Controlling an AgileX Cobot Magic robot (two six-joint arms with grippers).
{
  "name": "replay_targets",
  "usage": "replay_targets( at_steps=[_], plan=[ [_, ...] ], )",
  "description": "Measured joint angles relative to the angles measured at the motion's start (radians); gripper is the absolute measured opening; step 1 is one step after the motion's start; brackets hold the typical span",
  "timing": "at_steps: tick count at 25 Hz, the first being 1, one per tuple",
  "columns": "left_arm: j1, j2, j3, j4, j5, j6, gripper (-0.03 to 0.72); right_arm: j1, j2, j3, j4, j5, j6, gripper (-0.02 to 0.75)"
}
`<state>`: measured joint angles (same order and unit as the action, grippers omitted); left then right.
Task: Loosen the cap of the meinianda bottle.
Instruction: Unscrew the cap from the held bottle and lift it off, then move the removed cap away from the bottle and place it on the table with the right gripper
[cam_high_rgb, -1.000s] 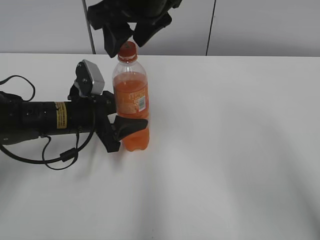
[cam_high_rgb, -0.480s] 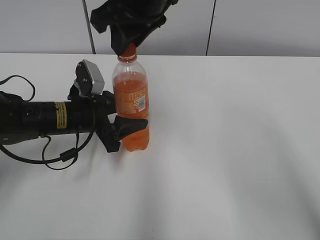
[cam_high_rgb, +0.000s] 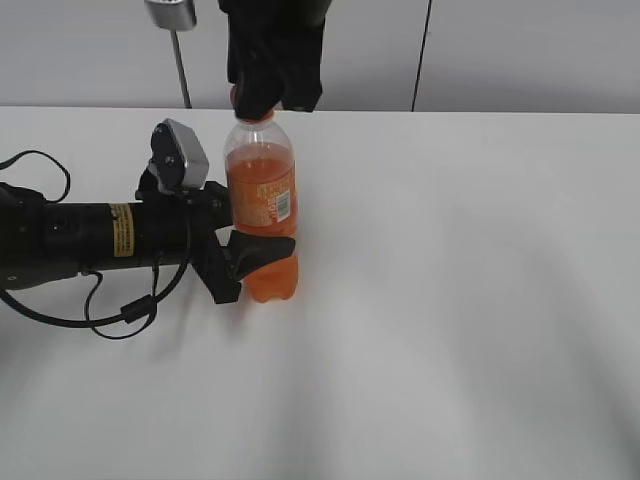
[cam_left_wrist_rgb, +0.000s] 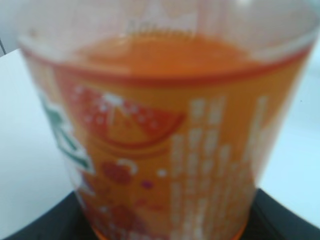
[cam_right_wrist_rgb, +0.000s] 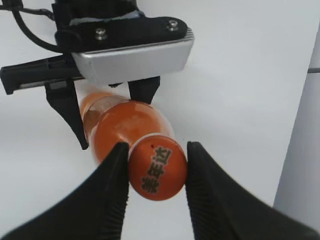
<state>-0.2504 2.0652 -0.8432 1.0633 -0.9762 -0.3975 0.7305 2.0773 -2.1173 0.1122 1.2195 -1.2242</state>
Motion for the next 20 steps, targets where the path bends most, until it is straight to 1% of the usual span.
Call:
replay_targets(
  at_steps=[4,7,11,13,15,17,20],
  plan=[
    [0.000,0.000,0.000,0.000,0.000,0.000,0.408,0.000,-0.002,-0.004,0.005,0.006,-0.058,0.262],
    [0.000,0.000,0.000,0.002,0.000,0.000,0.408,0.000,-0.019,-0.004,0.019,0.006,-0.067,0.262],
    [0.000,0.000,0.000,0.003,0.000,0.000,0.408,0.000,-0.083,-0.004,0.051,0.006,0.012,0.262],
    [0.000,0.000,0.000,0.003,0.000,0.000,0.408,0.000,-0.122,-0.004,0.052,0.006,0.161,0.262],
    [0.000,0.000,0.000,0.003,0.000,0.000,0.408,0.000,-0.157,-0.005,0.009,0.006,0.383,0.262],
    [0.000,-0.001,0.000,0.003,0.000,0.000,0.408,0.000,-0.188,-0.005,-0.091,0.006,0.659,0.262],
    [0.000,-0.001,0.000,0.003,0.000,0.000,0.408,-0.002,-0.220,-0.005,-0.305,0.006,0.963,0.263]
  ],
)
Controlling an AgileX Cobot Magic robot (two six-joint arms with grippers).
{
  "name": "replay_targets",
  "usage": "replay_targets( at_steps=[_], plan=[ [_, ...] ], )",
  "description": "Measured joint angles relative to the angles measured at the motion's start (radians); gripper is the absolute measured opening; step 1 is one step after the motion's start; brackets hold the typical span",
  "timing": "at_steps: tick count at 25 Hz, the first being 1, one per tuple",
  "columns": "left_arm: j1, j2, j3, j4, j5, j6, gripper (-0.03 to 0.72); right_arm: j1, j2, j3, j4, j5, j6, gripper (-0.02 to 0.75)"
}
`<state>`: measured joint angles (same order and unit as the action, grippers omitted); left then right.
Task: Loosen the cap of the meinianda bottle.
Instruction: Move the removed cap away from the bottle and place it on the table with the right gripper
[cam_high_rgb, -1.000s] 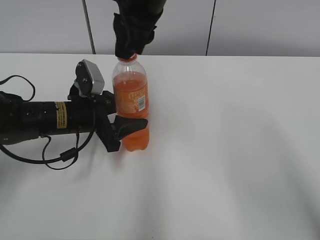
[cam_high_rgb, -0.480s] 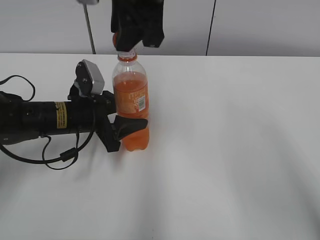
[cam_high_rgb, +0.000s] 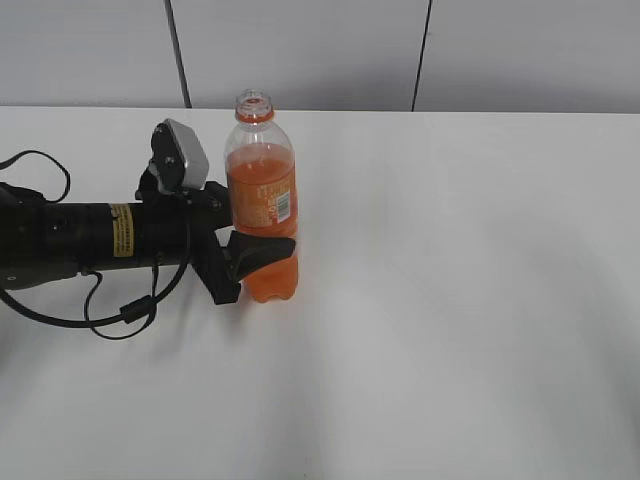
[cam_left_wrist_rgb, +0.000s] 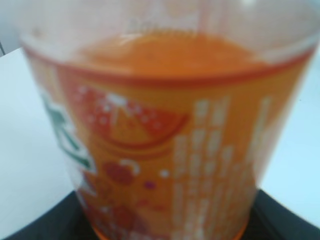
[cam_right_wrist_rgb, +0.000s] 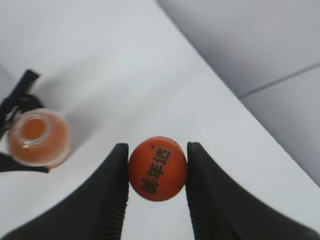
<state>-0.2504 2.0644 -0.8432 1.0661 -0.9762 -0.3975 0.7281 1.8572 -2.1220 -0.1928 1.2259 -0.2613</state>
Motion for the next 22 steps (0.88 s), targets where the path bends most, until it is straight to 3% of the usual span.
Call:
replay_targets(
  at_steps=[2,4,10,15,22],
  plan=[
    [0.000,0.000,0.000,0.000,0.000,0.000,0.408,-0.012,-0.023,0.000,-0.097,0.000,0.096,0.263],
    [0.000,0.000,0.000,0.000,0.000,0.000,0.408,-0.048,-0.056,0.000,-0.105,0.000,0.154,0.264],
    [0.000,0.000,0.000,0.000,0.001,0.001,0.408,-0.307,-0.128,0.006,0.111,0.000,0.194,0.264],
    [0.000,0.000,0.000,0.001,0.000,0.001,0.408,-0.521,-0.139,0.066,0.143,0.000,0.181,0.265],
    [0.000,0.000,0.000,0.001,-0.002,0.001,0.408,-0.724,-0.139,0.290,0.261,-0.001,0.105,0.265]
  ],
)
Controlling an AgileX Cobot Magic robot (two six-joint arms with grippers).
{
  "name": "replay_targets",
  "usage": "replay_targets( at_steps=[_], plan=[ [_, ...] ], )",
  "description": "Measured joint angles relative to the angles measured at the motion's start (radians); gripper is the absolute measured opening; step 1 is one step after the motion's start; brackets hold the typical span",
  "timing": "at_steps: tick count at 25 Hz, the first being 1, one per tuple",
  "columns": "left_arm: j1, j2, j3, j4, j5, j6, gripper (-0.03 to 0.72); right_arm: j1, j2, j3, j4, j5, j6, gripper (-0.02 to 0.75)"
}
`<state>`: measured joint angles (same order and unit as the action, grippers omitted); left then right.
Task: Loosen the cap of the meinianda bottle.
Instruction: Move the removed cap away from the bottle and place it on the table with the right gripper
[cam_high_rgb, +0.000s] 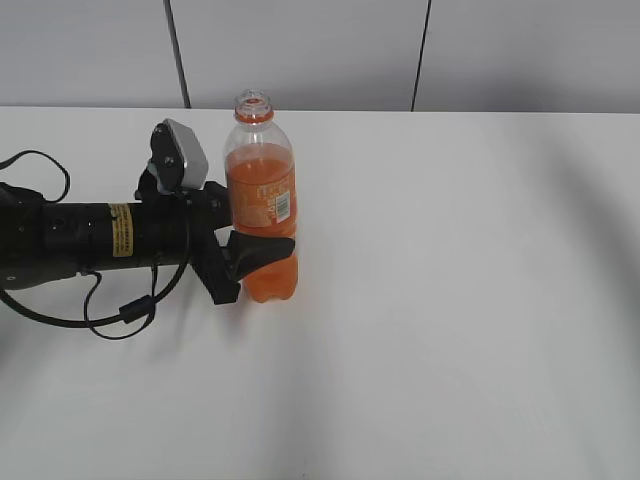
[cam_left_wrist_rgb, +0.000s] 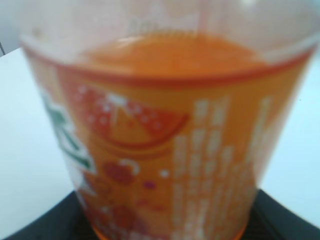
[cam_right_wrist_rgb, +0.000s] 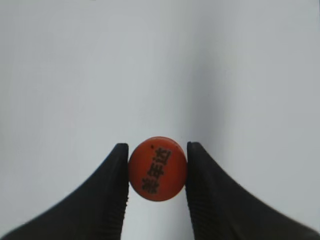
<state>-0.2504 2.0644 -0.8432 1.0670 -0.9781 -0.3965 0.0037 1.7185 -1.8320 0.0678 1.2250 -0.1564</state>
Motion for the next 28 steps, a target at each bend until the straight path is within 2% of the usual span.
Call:
replay_targets(
  at_steps=[3,6,11,17,21,28],
  plan=[
    [0.000,0.000,0.000,0.000,0.000,0.000,0.408,-0.024,0.000,0.134,0.020,-0.050,-0.011,0.265],
    [0.000,0.000,0.000,0.000,-0.001,0.000,0.408,-0.025,0.000,0.281,0.052,-0.167,-0.018,0.265],
    [0.000,0.000,0.000,0.000,-0.001,0.000,0.408,-0.025,0.000,0.548,0.148,-0.423,-0.043,0.265],
    [0.000,0.000,0.000,0.000,-0.001,0.000,0.408,-0.025,0.008,0.799,0.164,-0.730,-0.085,0.265],
    [0.000,0.000,0.000,0.000,-0.001,0.000,0.408,-0.025,0.045,0.885,0.166,-0.850,-0.094,0.265],
    [0.000,0.000,0.000,0.000,-0.001,0.000,0.408,-0.025,0.145,0.897,0.167,-0.942,-0.109,0.265]
  ],
)
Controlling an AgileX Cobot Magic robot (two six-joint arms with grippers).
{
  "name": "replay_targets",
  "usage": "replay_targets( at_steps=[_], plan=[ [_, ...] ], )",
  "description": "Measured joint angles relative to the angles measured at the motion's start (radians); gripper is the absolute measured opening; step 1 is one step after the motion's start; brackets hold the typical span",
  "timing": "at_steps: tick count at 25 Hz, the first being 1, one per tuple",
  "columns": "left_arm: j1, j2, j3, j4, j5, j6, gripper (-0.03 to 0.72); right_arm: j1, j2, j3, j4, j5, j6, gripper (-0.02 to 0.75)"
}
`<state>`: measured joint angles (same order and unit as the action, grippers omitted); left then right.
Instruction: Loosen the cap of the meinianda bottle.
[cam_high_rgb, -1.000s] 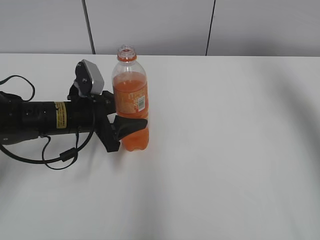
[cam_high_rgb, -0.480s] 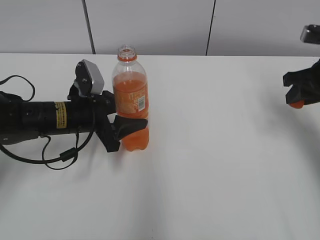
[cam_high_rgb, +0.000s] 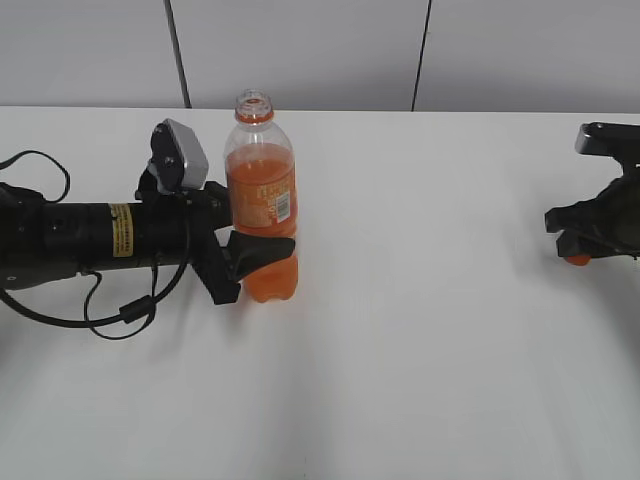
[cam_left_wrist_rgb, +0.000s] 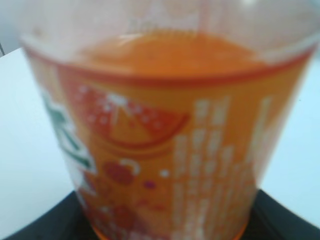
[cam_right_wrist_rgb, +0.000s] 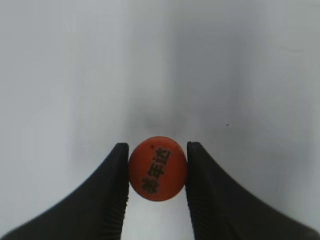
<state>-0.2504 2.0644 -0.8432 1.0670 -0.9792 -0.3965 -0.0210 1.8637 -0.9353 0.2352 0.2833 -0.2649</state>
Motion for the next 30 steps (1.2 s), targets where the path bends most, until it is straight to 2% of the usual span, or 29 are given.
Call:
replay_targets(
  at_steps=[8,15,17,19,21,25,30],
  plan=[
    [0.000,0.000,0.000,0.000,0.000,0.000,0.408,0.000,0.040,0.000,0.005,-0.046,-0.024,0.286],
    [0.000,0.000,0.000,0.000,0.000,0.000,0.408,0.000,0.040,0.000,0.019,-0.043,-0.030,0.549],
    [0.000,0.000,0.000,0.000,0.000,0.000,0.408,0.000,0.040,0.000,0.027,-0.037,-0.030,0.585],
    [0.000,0.000,0.000,0.000,0.000,0.000,0.408,0.000,0.040,0.000,0.032,-0.024,-0.031,0.588],
    [0.000,0.000,0.000,0.000,0.000,-0.002,0.445,0.000,0.040,0.000,0.032,-0.015,-0.031,0.588],
    [0.000,0.001,0.000,0.017,0.031,-0.011,0.612,0.000,0.040,0.000,0.034,0.002,-0.031,0.588],
    [0.021,0.001,0.000,0.066,0.037,-0.015,0.643,0.000,0.006,0.001,0.038,0.051,-0.031,0.588]
  ],
)
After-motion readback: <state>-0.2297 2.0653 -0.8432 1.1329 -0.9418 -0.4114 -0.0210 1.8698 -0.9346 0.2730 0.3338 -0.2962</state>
